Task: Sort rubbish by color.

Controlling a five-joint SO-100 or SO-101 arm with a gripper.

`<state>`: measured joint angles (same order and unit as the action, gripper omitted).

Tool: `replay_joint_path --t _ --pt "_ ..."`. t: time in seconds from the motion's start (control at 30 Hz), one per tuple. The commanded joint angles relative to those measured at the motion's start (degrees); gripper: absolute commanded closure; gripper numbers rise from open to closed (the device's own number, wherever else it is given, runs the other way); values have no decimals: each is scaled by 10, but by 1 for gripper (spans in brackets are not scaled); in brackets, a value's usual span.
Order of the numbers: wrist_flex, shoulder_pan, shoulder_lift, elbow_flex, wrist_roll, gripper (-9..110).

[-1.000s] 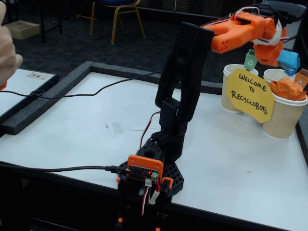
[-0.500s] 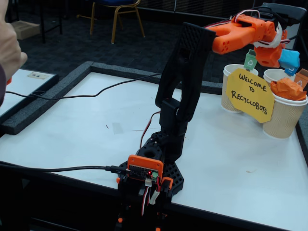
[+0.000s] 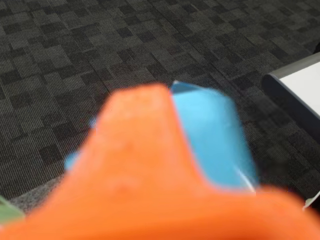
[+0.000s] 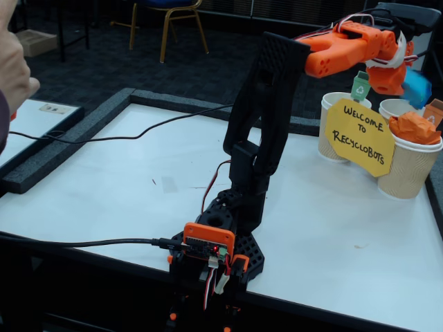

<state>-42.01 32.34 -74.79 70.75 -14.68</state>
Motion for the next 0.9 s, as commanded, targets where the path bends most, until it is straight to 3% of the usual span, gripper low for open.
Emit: replay_joint_path --t 0.0,0.23,0.4,0.6,0.87 --pt "20 15 -31 -87 4 80" --pt "18 16 -32 -84 4 81" --pt "-22 15 -64 -83 4 89" --pt "-81 -11 -202 -22 11 101" --pt "-187 -80 -385 99 5 101"
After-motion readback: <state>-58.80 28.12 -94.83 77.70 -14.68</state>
